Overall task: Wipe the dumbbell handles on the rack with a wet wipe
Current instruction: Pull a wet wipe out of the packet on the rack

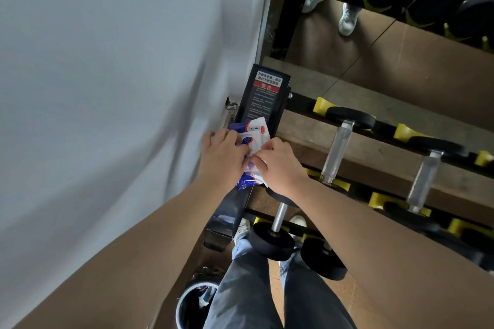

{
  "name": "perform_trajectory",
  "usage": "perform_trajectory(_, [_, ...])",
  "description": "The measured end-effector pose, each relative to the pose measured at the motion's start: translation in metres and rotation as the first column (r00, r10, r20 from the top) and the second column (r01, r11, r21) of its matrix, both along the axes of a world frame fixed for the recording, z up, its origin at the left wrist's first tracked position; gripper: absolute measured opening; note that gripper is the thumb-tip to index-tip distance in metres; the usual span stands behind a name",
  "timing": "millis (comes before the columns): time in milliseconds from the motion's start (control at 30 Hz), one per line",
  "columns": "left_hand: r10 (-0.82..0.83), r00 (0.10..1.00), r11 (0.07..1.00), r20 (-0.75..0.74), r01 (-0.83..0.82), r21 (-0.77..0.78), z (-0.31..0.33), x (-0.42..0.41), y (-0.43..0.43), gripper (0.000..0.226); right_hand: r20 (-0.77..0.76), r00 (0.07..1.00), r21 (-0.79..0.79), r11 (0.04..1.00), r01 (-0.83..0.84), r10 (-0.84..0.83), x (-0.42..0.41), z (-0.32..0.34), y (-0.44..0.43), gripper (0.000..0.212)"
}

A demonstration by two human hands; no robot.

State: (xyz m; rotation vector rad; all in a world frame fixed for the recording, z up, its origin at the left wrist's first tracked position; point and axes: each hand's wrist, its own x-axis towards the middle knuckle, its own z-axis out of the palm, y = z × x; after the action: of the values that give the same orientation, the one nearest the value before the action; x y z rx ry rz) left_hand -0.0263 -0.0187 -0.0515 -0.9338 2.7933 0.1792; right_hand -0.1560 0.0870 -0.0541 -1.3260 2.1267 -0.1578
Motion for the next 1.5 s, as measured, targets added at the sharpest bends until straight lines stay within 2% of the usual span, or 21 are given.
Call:
perform_trajectory(200, [0.079, 0.995, 0.996, -0.068, -0.076, 0.049, -0.008, 0.000, 0.003, 0.026, -0.022, 0.998, -0.060, 0.996, 0.061, -0.063, 0.003, -0.004, -0.002, 0.019])
perform_trajectory(367, [0.161, 0.982, 0.983, -0.096, -0.151, 0.102, -0.010, -0.001, 0.002, 0.028, -0.132, 0.984, -0.099, 0.989, 0.108, -0.120, 0.011, -0.005, -0.004, 0.019])
perform_trajectory(500, [0.151, 0.982, 0.984, -0.113, -0.138, 0.110, -0.012, 0.001, 0.000, 0.028, -0.117, 0.967, -0.127, 0.969, 0.213, -0.228, 0.017, -0.007, -0.008, 0.021])
perform_trajectory(600, [0.130, 0.987, 0.985, -0.090, -0.118, 0.126, -0.014, 0.003, -0.001, 0.025, -0.116, 0.960, -0.095, 0.965, 0.243, -0.253, 0.018, -0.009, -0.013, 0.019])
perform_trajectory(800, [0.162, 0.984, 0.957, -0.076, -0.138, 0.254, -0.016, 0.006, -0.004, 0.026, -0.168, 0.970, -0.010, 0.984, 0.179, -0.178, 0.018, -0.010, -0.020, 0.021])
perform_trajectory(1000, [0.289, 0.946, 0.898, -0.146, -0.214, 0.385, -0.013, 0.006, -0.009, 0.022, -0.048, 0.970, 0.042, 0.969, 0.242, -0.240, 0.011, -0.011, -0.026, 0.022])
perform_trajectory(1133, [0.172, 0.979, 0.940, -0.108, -0.131, 0.316, -0.015, 0.010, -0.010, 0.032, 0.051, 0.954, 0.045, 0.955, 0.295, -0.297, 0.007, -0.012, -0.026, 0.024])
perform_trajectory(1267, [0.272, 0.956, 0.917, -0.110, -0.222, 0.332, -0.015, -0.001, -0.009, 0.022, 0.077, 0.953, 0.069, 0.955, 0.289, -0.294, 0.005, -0.012, -0.025, 0.022])
perform_trajectory(1500, [0.222, 0.975, 0.925, -0.030, -0.200, 0.324, -0.009, -0.001, -0.019, 0.025, -0.049, 0.978, 0.108, 0.972, 0.208, -0.204, 0.010, -0.008, -0.026, 0.027])
